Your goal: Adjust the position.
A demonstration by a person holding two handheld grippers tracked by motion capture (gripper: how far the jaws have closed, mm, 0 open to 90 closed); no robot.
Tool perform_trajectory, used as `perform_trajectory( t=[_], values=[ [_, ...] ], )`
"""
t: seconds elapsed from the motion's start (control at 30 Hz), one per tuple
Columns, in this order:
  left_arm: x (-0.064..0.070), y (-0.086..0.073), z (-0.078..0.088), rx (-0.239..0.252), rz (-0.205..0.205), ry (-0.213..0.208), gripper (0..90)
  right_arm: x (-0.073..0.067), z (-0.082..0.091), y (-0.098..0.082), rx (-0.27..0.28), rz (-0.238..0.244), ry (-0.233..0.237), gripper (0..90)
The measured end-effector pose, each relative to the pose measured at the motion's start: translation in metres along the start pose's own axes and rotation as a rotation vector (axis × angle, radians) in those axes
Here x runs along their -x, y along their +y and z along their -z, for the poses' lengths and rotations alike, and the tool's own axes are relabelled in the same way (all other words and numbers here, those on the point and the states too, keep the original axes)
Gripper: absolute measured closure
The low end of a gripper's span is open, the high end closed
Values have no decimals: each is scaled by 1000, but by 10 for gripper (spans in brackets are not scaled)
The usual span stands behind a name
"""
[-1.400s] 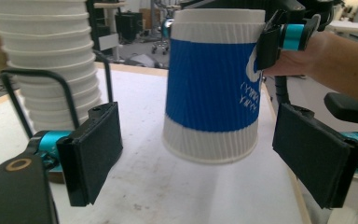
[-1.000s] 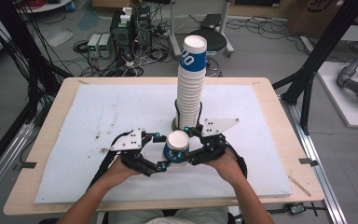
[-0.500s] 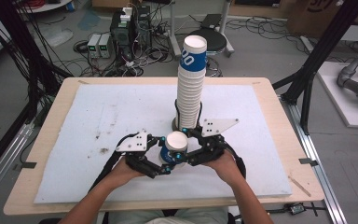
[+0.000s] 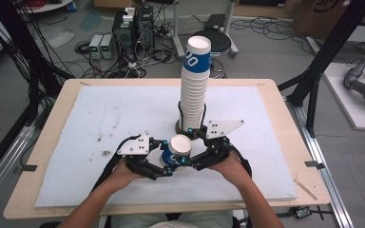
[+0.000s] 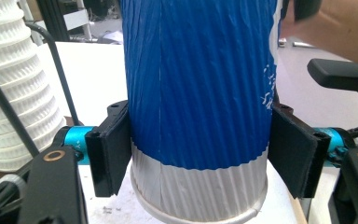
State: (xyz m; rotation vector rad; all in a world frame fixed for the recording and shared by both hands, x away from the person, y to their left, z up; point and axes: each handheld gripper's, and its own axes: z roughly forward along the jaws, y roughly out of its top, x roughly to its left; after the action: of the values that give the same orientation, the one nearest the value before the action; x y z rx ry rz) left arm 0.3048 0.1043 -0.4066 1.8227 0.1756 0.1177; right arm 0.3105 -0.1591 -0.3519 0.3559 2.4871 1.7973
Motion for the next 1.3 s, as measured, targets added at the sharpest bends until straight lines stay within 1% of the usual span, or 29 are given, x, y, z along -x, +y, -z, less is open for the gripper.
perform_trajectory(
  t=[0.07,0.13,0.17,0.2,0.27,0.37,0.43,0.5,0.6,0.67,0.87,0.9,0.93,1.0,1.07,1.13,1.2,1.3],
  values=[
    [-1,2,2,-18,-2,10,287,0,4,3,-1,2,-2,190],
    [-1,4,3,-44,0,22,288,2,9,10,-33,21,-15,189],
    [-2,5,4,-70,-5,33,288,2,9,10,-33,21,-15,189],
    [-2,6,4,-82,-2,34,287,2,10,12,-45,29,-18,190],
    [-2,8,5,-112,1,40,287,2,11,17,-89,49,-23,190],
    [-2,11,6,-164,-10,50,287,3,10,24,-161,103,-34,189],
    [-1,13,6,-188,-18,51,287,3,8,29,-213,122,-32,189],
    [-1,16,7,-223,-34,57,287,3,4,32,-267,138,-17,190],
    [0,19,7,-261,-54,67,287,2,-4,37,-342,171,-5,190],
    [0,21,7,-279,-62,68,287,2,-10,39,-373,186,4,190],
    [2,25,7,-323,-90,72,287,1,-24,44,-445,221,24,191],
    [2,25,7,-331,-93,73,287,1,-26,45,-454,223,23,201],
    [2,25,7,-335,-94,72,287,1,-27,45,-465,222,30,236],
    [2,24,7,-341,-91,65,286,1,-30,45,-485,226,36,262],
    [2,24,6,-348,-91,58,287,2,-30,45,-500,231,37,293],
    [2,23,6,-350,-88,54,287,3,-31,45,-506,225,51,298],
    [2,23,5,-353,-96,51,286,4,-31,44,-509,227,53,305],
    [2,22,4,-352,-99,49,284,4,-30,44,-519,218,57,313]
  ],
)
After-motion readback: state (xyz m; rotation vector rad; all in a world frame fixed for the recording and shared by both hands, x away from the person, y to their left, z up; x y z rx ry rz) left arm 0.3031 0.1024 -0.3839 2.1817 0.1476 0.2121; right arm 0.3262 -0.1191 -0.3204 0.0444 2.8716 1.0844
